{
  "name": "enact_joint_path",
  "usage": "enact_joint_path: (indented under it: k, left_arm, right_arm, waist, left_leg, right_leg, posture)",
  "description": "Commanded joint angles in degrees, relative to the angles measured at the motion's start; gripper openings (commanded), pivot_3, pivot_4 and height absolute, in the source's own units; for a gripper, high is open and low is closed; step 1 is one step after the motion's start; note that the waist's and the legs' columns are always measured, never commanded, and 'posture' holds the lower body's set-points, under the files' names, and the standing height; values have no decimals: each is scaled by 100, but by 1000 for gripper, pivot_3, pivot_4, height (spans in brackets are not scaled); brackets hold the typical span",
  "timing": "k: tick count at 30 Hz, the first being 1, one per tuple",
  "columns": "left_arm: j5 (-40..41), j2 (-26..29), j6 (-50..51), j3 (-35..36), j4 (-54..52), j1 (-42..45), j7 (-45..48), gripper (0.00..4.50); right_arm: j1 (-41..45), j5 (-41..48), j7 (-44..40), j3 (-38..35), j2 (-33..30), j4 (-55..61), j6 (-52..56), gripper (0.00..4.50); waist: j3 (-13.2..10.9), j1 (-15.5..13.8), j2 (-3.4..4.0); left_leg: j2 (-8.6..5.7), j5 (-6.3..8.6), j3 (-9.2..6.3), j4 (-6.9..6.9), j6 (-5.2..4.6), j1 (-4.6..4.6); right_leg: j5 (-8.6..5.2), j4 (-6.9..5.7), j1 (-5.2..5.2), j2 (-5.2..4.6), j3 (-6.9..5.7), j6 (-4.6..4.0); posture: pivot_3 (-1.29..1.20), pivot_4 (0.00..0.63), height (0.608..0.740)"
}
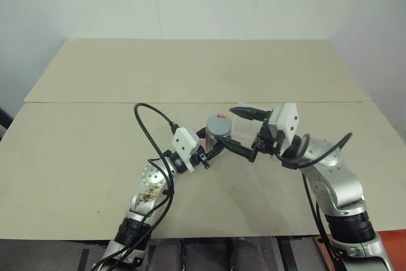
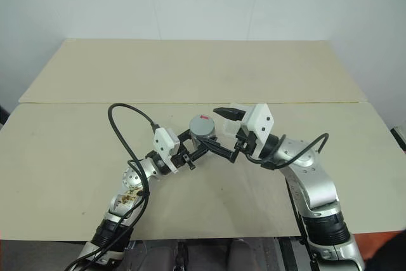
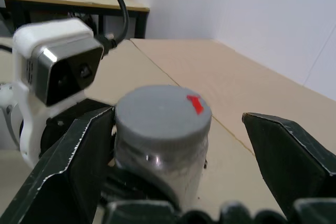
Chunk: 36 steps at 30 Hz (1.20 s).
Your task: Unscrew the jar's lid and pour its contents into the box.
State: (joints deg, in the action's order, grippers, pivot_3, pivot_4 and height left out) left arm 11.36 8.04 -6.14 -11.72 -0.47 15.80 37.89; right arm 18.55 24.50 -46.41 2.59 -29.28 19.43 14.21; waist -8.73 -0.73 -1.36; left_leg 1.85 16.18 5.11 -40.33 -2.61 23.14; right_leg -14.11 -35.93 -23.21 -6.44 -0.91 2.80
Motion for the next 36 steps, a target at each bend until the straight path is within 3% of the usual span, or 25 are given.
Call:
enact_joint_path:
  k: [1, 14, 25, 36]
  left_arm:
    - [52, -26, -159, -28, -119, 71, 69, 1927]
    - [15, -34, -209, -25, -63, 90, 116, 1927]
    - [-12, -30, -232, -28, -89, 78, 74, 1927]
    - [-7, -8, -251, -16, -101, 40, 47, 1927]
  right_arm:
    - [-85, 161, -182, -362, -196, 235, -166, 4447]
    - [-13, 325, -174, -206, -82, 693, 37, 4447]
    - [904, -249, 193, 307, 561, -283, -2, 4447]
    - [662, -272, 163, 117, 374, -294, 6, 4447]
  waist:
    - [0, -1, 0]
    - [0, 8, 0]
    - [0, -2, 0]
    - [0, 4, 0]
  left_leg:
    - [0, 0, 0, 0, 0, 0]
    - [1, 1, 0, -2, -2, -3]
    - [1, -2, -1, -3, 3, -1]
    - [1, -11, 2, -5, 19, 3]
  right_leg:
    - [0, 1, 1, 0, 0, 0]
    - [0, 0, 1, 1, 3, 0]
    - [0, -7, 1, 2, -2, 0]
    - [1, -9, 2, 2, 0, 1]
  posture:
    - [0, 150, 740]
    - [0, 150, 740]
    - [0, 150, 740]
    - [0, 150, 740]
